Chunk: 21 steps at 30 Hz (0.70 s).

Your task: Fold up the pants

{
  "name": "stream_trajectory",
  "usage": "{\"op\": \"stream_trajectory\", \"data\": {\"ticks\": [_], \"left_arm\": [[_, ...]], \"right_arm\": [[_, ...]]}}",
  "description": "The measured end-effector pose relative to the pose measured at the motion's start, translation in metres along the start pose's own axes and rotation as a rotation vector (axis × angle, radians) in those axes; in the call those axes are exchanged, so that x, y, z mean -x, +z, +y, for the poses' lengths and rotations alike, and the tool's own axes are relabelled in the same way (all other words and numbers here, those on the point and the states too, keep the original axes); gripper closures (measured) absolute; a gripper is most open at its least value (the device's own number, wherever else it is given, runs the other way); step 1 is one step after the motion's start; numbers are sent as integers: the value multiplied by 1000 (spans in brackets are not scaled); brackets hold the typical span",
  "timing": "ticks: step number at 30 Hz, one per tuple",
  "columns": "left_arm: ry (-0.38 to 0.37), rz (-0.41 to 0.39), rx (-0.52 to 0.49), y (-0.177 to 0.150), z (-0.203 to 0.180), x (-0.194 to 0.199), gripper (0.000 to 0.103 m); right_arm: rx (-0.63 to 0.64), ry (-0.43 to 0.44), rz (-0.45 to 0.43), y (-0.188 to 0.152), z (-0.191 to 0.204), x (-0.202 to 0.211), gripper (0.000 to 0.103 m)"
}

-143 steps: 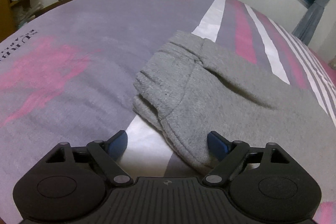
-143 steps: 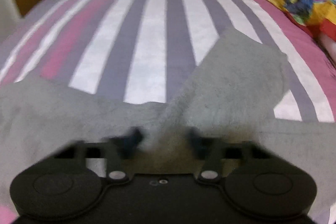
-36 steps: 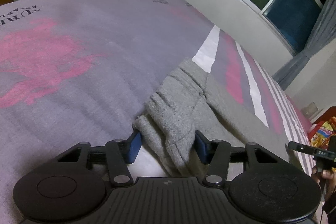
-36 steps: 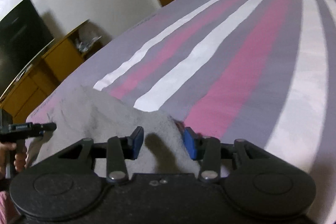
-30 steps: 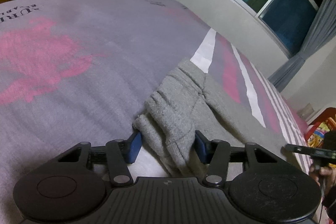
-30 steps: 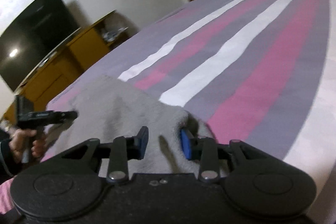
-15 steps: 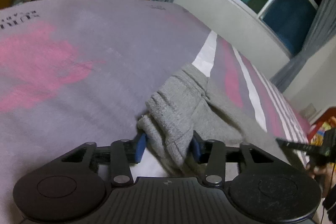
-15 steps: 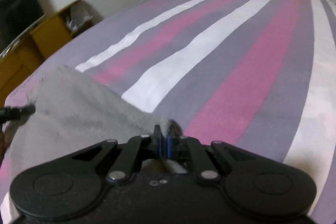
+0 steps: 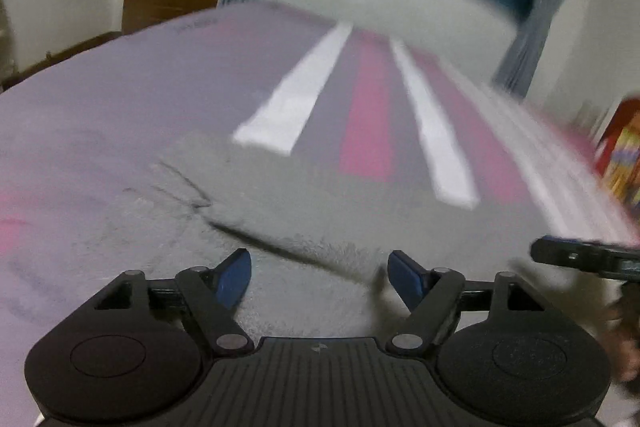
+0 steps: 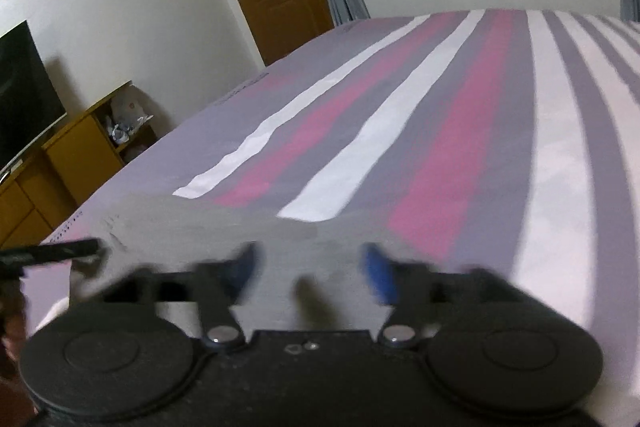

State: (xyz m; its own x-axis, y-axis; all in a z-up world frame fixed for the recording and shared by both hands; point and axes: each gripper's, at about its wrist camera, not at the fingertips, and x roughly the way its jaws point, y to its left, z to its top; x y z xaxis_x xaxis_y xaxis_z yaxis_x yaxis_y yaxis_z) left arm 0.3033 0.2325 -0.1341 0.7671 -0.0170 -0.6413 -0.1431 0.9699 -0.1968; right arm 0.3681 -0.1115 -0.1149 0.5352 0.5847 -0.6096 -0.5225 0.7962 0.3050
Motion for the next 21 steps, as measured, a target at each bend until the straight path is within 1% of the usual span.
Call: {"op": "stream_trajectory", "data": {"ticks": [1, 2, 3, 5, 7, 9, 10, 11, 12, 14, 15, 16, 17, 19, 21], "left_arm": [[15, 25, -40, -1, -5, -5, 28], [34, 34, -89, -2, -11, -6, 28], [45, 40, -132, -3, -15, -4, 28], [30, 37, -146, -6, -14, 5, 28], [9, 34, -152, -12, -7, 15, 28], [10, 28, -163, -17, -7, 23, 28], [14, 28, -163, -19, -7, 28, 28], [15, 28, -158, -19, -8, 30, 28], [14, 27, -149, -20, -7, 33, 28], [18, 30, -145, -23, -6, 35, 28], [21, 33, -142, -23, -8, 34, 28], [22, 37, -139, -23, -7, 32, 28], [25, 40, -135, -23, -6, 36, 28], [30, 46, -128, -22, -6, 36, 28], [39, 48, -125, -21, -6, 45, 27]], "right_arm": [[-2, -22, 40, -6, 1, -9, 24], [-17, -29, 80, -10, -4, -14, 25], [-21, -14, 72, -13, -10, -9, 26], [-27, -30, 61, -17, -25, 14, 28], [-31, -71, 45, -25, -44, 45, 28], [-69, -137, 37, -38, -79, 84, 27], [-99, -170, 33, -45, -97, 103, 26], [-135, -224, 29, -54, -118, 125, 26], [-172, -254, 20, -64, -138, 147, 26], [-266, -299, -18, -85, -177, 193, 28], [-305, -336, -39, -96, -197, 219, 30], [-325, -372, -57, -105, -209, 239, 33], [-344, -416, -68, -112, -221, 256, 34], [-392, -506, -84, -125, -240, 285, 33], [-444, -555, -100, -135, -252, 308, 32]]}}
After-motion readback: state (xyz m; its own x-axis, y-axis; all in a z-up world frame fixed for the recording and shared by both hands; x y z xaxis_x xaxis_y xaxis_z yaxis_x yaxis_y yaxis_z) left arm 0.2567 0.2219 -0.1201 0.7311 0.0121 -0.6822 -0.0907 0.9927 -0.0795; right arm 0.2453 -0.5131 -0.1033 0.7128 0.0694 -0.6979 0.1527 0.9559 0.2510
